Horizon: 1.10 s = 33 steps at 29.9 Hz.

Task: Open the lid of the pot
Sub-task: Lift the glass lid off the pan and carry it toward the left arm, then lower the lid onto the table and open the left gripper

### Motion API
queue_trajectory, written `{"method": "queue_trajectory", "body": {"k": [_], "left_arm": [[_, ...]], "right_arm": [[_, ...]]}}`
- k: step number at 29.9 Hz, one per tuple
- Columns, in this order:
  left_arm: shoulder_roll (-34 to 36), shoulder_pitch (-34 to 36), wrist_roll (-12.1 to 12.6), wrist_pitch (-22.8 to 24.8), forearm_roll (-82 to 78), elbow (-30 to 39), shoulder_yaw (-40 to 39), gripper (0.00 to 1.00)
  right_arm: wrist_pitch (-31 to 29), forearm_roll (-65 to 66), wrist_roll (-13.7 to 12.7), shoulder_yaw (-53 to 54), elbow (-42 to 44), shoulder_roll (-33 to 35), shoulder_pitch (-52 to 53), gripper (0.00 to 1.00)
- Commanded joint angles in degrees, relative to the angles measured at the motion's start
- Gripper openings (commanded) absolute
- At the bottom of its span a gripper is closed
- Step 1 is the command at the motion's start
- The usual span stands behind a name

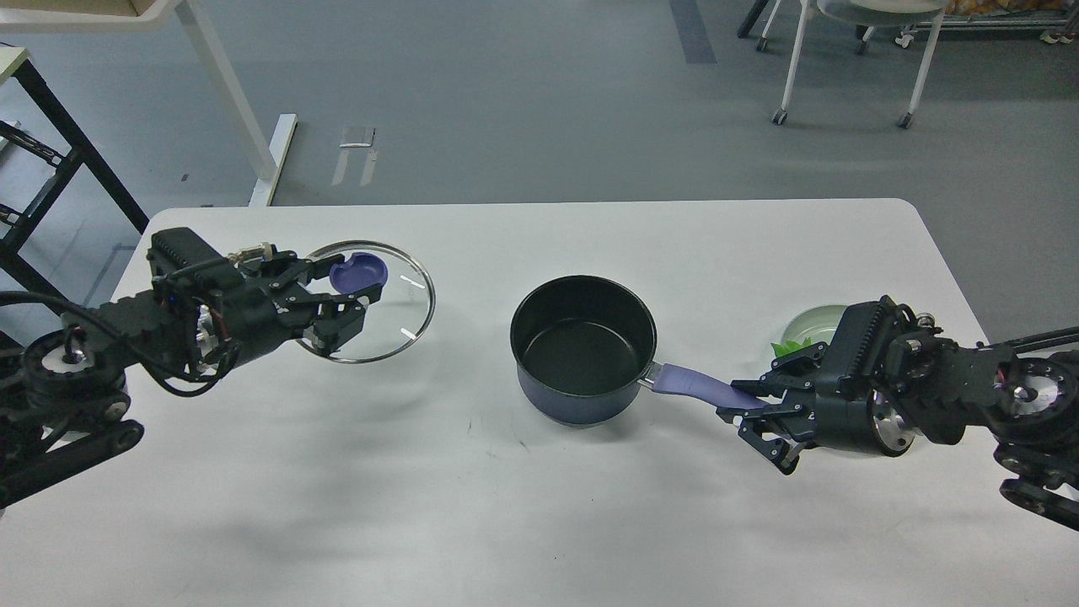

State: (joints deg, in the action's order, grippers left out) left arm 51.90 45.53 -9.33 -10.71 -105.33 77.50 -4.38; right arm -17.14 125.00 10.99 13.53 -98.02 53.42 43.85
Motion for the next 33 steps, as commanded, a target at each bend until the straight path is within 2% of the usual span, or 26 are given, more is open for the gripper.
{"method": "queue_trajectory", "body": {"k": [1, 8, 13, 15, 17, 25, 29, 31, 32, 33], "left_arm": [[1.98, -3.86, -0.16, -2.37, 0.04, -0.16, 0.07, 0.57], [2.33, -10.19, -0.86, -4.32, 0.13, -1.04, 0.07, 0.58], [1.98, -11.96, -0.86, -5.72, 0.13, -1.92, 0.07, 0.59], [1.98, -11.96, -0.86, -5.72, 0.22, -1.92, 0.07, 0.65], [2.15, -11.96, -0.86, -5.46, 0.3, -1.92, 0.07, 0.8], [2.24, -11.96, -1.65, -5.2, 0.22, -1.92, 0.07, 0.87], [2.24, -10.3, -1.66, -5.11, 3.62, -2.0, -0.9, 0.95], [2.24, -7.32, -1.48, -5.11, 8.97, -2.09, -0.99, 0.99], [2.24, -5.3, -1.31, -5.11, 12.66, -2.09, -0.72, 0.99], [2.24, -3.45, -1.3, -5.02, 17.05, -2.09, -0.46, 0.99]], "right_arm": [[0.0, 0.0, 0.0, 0.0, 0.03, -0.07, 0.09, 0.17], [0.0, 0.0, 0.0, 0.0, 0.03, 0.2, 0.09, 0.17], [0.09, 0.0, 0.09, 0.0, 0.03, 0.37, 0.09, 0.17], [0.09, 0.0, 0.09, 0.0, 0.03, 0.72, 0.09, 0.17], [0.09, 0.0, 0.09, 0.0, 0.03, 0.72, 0.0, 0.17], [0.09, 0.0, 0.09, -0.08, -0.15, 0.72, 0.0, 0.17], [0.0, 0.0, 0.09, 0.0, -0.15, 0.72, 0.0, 0.18], [0.0, 0.0, 0.09, -0.08, -0.15, 0.72, 0.0, 0.23], [0.09, 0.0, 0.09, 0.0, -0.06, 0.64, -0.08, 0.31], [0.09, 0.0, 0.09, 0.0, -0.06, 0.64, -0.08, 0.44]]}}
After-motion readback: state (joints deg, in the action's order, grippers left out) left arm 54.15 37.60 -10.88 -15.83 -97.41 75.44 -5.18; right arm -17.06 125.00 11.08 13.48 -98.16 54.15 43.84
